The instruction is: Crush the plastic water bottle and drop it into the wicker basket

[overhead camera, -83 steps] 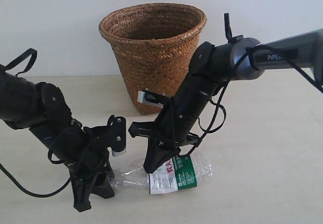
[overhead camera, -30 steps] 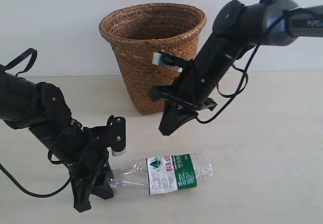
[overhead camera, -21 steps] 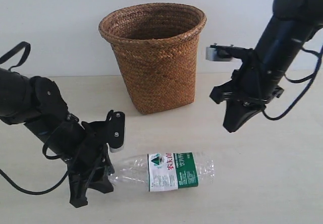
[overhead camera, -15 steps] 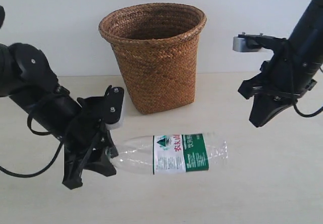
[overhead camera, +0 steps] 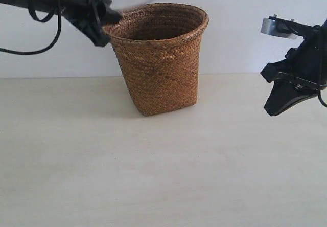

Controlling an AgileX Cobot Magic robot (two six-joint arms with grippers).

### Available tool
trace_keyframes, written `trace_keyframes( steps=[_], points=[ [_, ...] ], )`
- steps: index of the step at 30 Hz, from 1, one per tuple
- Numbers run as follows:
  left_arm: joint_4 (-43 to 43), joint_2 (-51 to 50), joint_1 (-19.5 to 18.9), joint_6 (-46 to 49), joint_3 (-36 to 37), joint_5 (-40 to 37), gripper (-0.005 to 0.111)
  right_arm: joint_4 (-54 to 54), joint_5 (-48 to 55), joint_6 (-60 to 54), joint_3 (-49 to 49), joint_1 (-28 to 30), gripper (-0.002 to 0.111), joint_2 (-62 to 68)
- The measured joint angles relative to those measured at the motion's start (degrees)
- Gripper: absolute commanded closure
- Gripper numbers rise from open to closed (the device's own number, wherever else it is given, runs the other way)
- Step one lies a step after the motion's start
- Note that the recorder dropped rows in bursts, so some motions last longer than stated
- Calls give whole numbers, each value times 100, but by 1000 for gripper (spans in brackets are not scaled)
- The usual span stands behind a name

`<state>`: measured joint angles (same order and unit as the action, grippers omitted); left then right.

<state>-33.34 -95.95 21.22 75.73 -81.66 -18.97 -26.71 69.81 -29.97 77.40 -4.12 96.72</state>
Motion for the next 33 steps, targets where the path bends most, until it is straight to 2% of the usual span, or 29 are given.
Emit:
trace_keyframes(
  steps=[2,8,16,18,20,22,25,28,33],
  points=[
    [-71,-150,-5,-16,-172,245,-3,-187,0,-139,-110,0,108,-9],
    [-128,-488,-5,-265,-333,360,0,-373,0,-328,-348,0,108,-9],
    [-139,-235,-5,-330,-333,233,0,-383,-87,-367,-359,0,108,-9],
    [-139,-114,-5,-343,-346,92,8,-394,-112,-367,-359,0,108,-9],
    [-139,23,-5,-352,-346,-187,27,-406,-153,-378,-367,0,108,-9],
    [-55,146,-5,-420,-353,-570,53,-418,-236,-378,-367,0,108,-9],
    [472,299,-5,-816,-353,-1174,102,-418,-353,-389,-367,0,108,-9],
    [1393,436,-5,-1348,-353,-1913,100,-102,-401,-308,-367,0,108,-9],
    [2915,634,-5,-2417,-353,-3279,100,1440,-429,546,-303,0,108,-65]
  ],
)
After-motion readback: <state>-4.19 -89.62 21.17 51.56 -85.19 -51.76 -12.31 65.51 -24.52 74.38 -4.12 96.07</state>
